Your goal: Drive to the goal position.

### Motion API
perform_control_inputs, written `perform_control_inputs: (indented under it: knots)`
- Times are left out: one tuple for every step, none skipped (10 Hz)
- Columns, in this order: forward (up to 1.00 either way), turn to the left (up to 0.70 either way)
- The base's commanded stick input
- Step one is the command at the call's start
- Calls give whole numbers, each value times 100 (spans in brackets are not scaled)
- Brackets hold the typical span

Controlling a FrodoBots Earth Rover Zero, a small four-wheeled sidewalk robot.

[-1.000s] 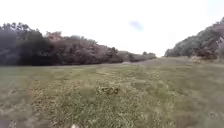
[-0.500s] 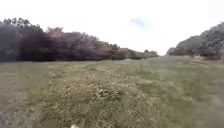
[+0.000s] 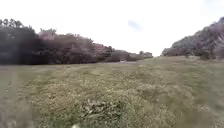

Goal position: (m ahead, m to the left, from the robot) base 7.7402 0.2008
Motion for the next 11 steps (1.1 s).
perform_control_inputs:
  knots:
    - [100, -40]
    - [100, -40]
    - [100, -40]
    - [100, -40]
    - [100, -40]
    - [100, -40]
    - [100, -40]
    - [100, -40]
    - [100, -40]
    - [100, 0]
    - [100, 0]
